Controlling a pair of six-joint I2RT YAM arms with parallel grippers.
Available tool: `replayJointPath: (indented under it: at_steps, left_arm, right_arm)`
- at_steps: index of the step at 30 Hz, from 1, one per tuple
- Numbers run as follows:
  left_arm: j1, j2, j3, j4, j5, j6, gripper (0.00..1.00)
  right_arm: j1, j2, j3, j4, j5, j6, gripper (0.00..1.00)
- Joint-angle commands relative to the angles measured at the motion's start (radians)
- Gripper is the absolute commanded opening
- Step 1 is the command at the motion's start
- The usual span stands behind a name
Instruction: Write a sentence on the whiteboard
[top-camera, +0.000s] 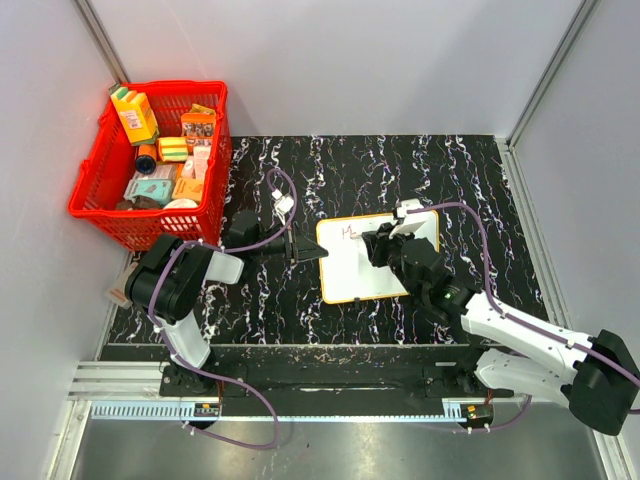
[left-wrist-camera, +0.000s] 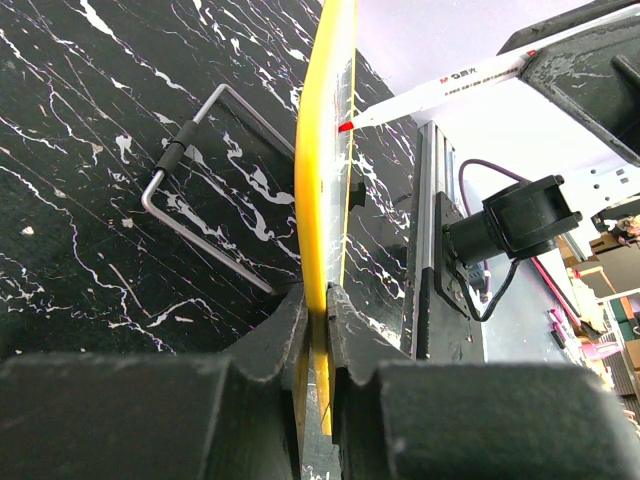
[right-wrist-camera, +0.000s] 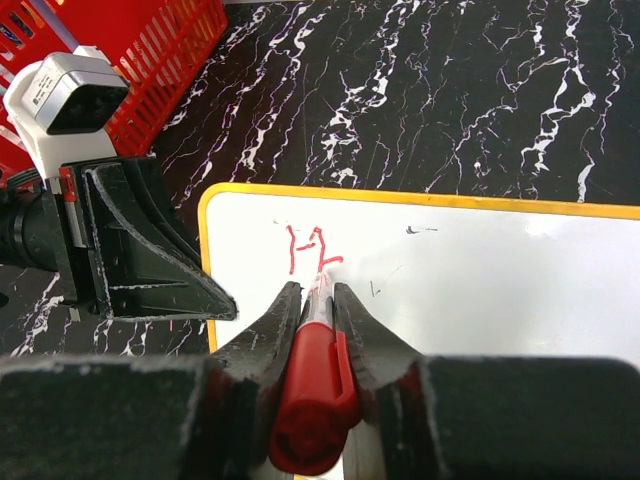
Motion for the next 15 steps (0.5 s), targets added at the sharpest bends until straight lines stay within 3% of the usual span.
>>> replayJointPath:
  at_steps: [1, 15]
  left_arm:
    - [-0.006, 0.0, 0.001, 0.096, 0.018, 0.037, 0.0]
    - [-0.006, -0.003, 0.0, 0.097, 0.018, 0.037, 0.0]
  right_arm:
    - [-0.013, -0.016, 0.005, 0.001, 0.052, 0.007, 0.0]
    - [-0.021, -0.03, 0.014, 0.022, 0.077, 0.011, 0.0]
